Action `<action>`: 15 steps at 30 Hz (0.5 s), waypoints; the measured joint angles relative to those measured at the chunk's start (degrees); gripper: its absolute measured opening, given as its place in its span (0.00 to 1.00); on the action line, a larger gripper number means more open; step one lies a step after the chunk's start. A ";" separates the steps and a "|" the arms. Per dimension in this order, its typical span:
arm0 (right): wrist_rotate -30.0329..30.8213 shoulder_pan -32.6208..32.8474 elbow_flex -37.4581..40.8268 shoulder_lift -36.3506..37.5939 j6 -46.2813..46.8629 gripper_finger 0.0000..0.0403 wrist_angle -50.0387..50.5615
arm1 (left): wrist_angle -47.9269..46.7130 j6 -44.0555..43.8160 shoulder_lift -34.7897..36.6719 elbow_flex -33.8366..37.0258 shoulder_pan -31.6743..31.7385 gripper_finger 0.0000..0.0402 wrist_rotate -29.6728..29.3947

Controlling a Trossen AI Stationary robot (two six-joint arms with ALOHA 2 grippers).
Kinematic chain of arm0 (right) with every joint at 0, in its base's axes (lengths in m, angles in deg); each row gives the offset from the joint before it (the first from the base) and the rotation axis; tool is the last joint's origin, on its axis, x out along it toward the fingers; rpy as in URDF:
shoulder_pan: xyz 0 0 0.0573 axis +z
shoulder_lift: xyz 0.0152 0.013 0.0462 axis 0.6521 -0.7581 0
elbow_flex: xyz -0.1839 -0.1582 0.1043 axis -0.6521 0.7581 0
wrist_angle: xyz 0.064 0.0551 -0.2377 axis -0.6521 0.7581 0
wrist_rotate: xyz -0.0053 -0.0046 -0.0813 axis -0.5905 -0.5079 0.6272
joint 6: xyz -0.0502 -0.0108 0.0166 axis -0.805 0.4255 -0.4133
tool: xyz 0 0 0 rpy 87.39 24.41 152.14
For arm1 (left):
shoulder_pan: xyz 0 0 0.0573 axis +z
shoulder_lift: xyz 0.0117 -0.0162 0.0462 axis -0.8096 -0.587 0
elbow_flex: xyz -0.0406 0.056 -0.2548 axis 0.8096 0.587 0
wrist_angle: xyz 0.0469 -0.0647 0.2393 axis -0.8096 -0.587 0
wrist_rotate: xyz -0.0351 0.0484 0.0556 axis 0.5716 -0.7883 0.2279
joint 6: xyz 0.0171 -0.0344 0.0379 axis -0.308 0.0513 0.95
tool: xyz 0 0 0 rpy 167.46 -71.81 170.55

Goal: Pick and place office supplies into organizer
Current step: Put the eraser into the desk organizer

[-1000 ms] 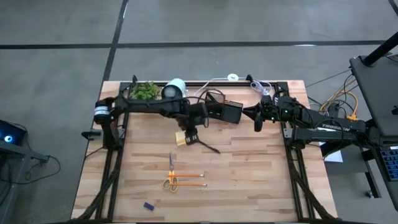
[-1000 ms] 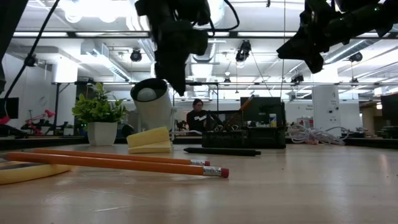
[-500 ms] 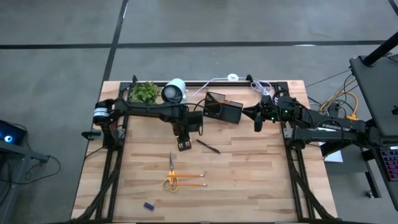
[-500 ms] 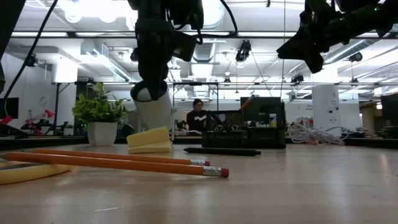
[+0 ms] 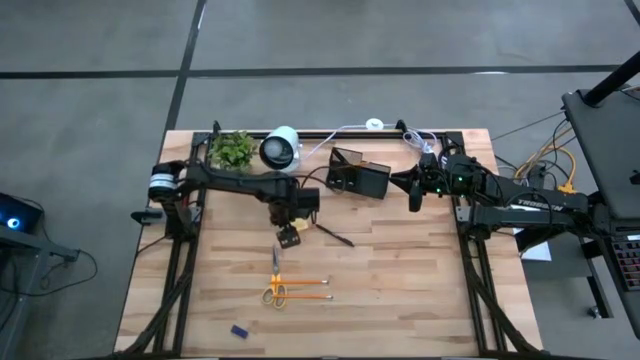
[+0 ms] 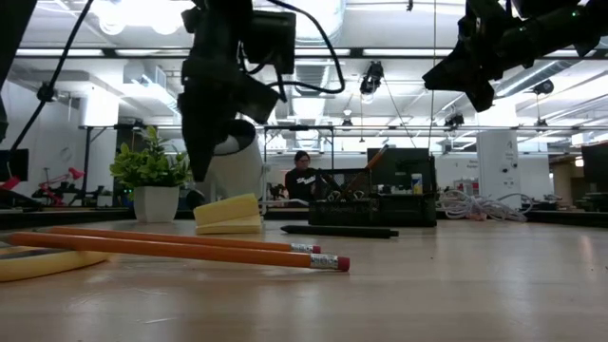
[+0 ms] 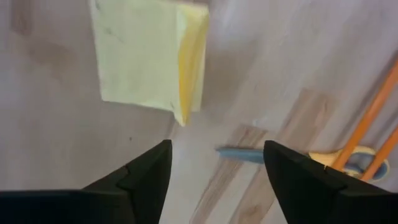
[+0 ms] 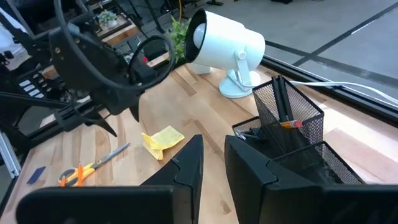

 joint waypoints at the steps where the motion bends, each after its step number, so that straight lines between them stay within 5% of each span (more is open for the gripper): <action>1: 0.00 -0.01 0.00 0.00 0.00 0.14 0.00 | -0.11 0.01 0.04 0.20 -0.40 0.59 0.00; 15: 0.02 0.00 0.00 -0.26 -0.20 0.14 0.01 | -0.94 -7.94 7.93 2.38 -9.50 0.60 -0.43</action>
